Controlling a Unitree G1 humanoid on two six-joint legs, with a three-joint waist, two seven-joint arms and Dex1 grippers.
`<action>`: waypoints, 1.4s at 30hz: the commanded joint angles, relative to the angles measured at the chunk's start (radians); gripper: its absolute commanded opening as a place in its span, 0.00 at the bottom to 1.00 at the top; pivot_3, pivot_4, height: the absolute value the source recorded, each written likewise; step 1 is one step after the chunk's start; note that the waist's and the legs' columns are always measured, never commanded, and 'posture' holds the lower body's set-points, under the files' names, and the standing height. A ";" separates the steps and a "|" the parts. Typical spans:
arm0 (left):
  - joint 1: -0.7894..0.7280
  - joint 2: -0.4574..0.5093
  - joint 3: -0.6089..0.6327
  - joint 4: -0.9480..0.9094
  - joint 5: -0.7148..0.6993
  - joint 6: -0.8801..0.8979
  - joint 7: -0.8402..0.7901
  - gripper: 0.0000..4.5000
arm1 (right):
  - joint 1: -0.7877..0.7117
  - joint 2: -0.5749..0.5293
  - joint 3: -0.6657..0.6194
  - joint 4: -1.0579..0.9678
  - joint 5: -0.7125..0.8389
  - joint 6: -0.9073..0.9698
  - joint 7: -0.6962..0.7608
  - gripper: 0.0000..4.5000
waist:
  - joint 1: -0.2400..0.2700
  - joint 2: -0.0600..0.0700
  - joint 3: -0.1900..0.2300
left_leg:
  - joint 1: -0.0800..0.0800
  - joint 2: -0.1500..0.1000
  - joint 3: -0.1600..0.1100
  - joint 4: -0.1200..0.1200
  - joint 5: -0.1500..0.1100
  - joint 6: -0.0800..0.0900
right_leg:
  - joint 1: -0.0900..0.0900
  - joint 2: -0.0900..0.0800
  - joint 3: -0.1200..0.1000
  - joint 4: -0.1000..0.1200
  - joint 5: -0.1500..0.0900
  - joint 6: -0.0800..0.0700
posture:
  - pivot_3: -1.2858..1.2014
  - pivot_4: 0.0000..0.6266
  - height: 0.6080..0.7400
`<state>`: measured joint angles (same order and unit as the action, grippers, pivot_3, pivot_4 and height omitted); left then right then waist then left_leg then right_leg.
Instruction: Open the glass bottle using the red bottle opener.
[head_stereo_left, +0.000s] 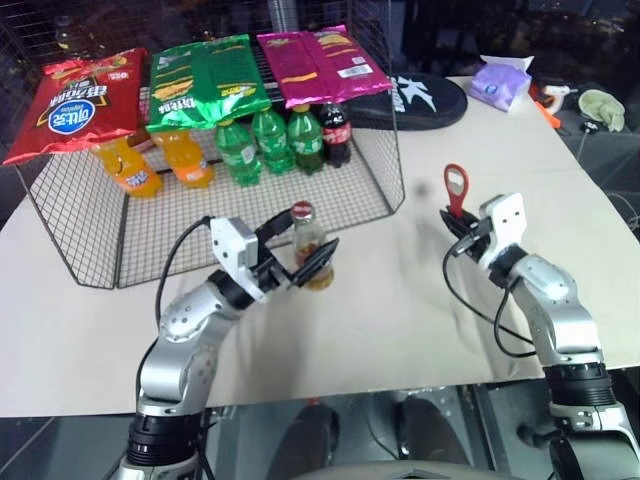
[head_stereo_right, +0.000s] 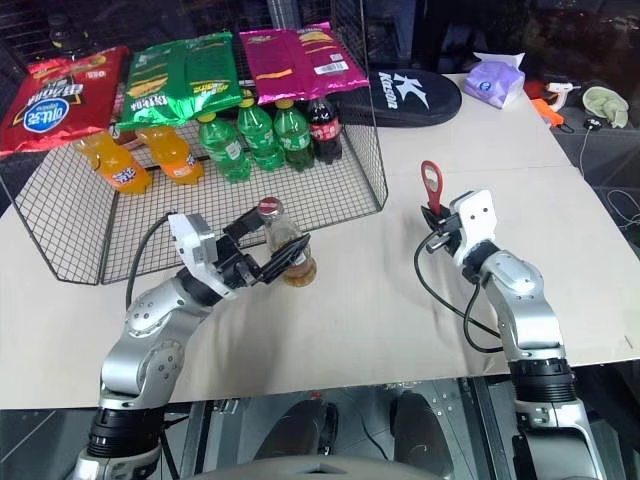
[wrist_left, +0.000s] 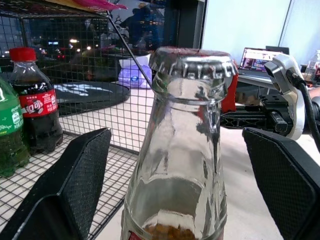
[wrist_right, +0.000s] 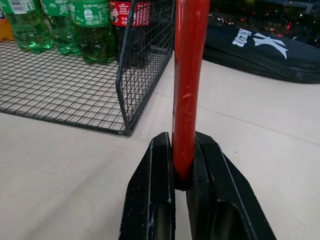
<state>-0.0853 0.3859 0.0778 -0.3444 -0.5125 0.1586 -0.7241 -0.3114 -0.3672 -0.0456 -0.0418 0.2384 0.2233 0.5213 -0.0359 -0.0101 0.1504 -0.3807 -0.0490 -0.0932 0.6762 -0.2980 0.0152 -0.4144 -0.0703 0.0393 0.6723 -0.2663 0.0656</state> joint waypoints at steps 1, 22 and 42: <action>0.005 0.002 0.016 -0.047 -0.004 -0.032 0.002 0.97 | -0.010 -0.005 -0.005 -0.028 0.003 -0.015 0.008 0.06 | 0.000 0.000 0.000 | 0.000 0.000 0.000 0.000 0.000 0.000 | 0.000 0.000 0.000 0.000 0.000 0.000 | 0.52 0.24 1.00; 0.026 0.004 0.009 -0.053 0.013 -0.110 -0.003 0.62 | -0.025 -0.002 0.011 -0.023 0.002 -0.005 0.021 0.06 | 0.001 0.000 0.000 | 0.000 0.000 0.000 0.000 0.000 0.000 | 0.000 0.000 0.000 0.000 0.000 0.000 | 0.52 0.24 1.00; 0.048 0.024 -0.015 -0.022 0.060 -0.134 0.003 0.25 | -0.115 0.044 0.246 -0.125 -0.191 -0.131 0.032 0.06 | 0.004 0.000 0.000 | 0.001 0.000 0.000 0.000 0.000 0.000 | 0.001 0.000 0.000 0.000 0.000 0.000 | 0.52 0.24 1.00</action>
<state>-0.0542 0.3958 0.0691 -0.3646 -0.4748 0.0140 -0.7237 -0.4048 -0.3211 0.1984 -0.1225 0.0669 0.1238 0.5577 -0.0316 -0.0101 0.1502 -0.3797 -0.0491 -0.0932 0.6760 -0.2980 0.0152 -0.4136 -0.0706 0.0393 0.6720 -0.2662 0.0657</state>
